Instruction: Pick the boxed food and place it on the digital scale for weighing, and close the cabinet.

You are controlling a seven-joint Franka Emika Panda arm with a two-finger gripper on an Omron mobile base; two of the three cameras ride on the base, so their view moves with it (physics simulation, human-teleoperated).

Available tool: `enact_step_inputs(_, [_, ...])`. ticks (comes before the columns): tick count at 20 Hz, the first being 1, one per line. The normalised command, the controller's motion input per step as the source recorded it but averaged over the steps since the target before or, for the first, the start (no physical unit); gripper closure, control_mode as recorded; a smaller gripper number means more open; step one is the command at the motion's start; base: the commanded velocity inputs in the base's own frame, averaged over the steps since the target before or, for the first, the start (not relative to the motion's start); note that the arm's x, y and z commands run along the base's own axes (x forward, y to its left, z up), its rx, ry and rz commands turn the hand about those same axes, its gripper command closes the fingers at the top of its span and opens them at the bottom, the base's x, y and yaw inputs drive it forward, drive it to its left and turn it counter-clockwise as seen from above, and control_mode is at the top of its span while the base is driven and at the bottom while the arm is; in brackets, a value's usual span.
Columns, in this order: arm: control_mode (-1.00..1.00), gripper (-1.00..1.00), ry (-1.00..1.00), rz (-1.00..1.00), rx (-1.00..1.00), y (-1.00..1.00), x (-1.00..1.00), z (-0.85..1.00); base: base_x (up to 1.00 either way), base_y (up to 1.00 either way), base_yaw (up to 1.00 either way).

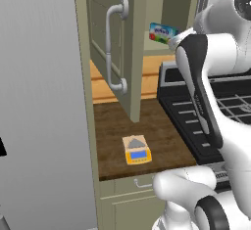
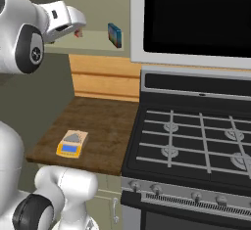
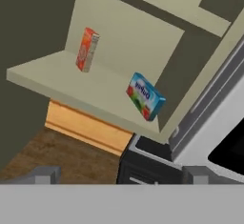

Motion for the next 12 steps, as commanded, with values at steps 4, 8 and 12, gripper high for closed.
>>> enact_step_inputs(4, [-1.00, -1.00, 0.18, 0.03, 0.00, -0.08, 0.39, -0.02, 0.00, 0.00, 0.00])
enact_step_inputs(8, [-1.00, -1.00, 0.00, 0.03, 0.00, -0.07, 0.25, -0.12, 0.00, 0.00, 0.00])
enact_step_inputs(12, [-1.00, -1.00, 0.00, 0.02, -0.03, -0.01, 0.21, -0.17, 0.00, 0.00, 0.00])
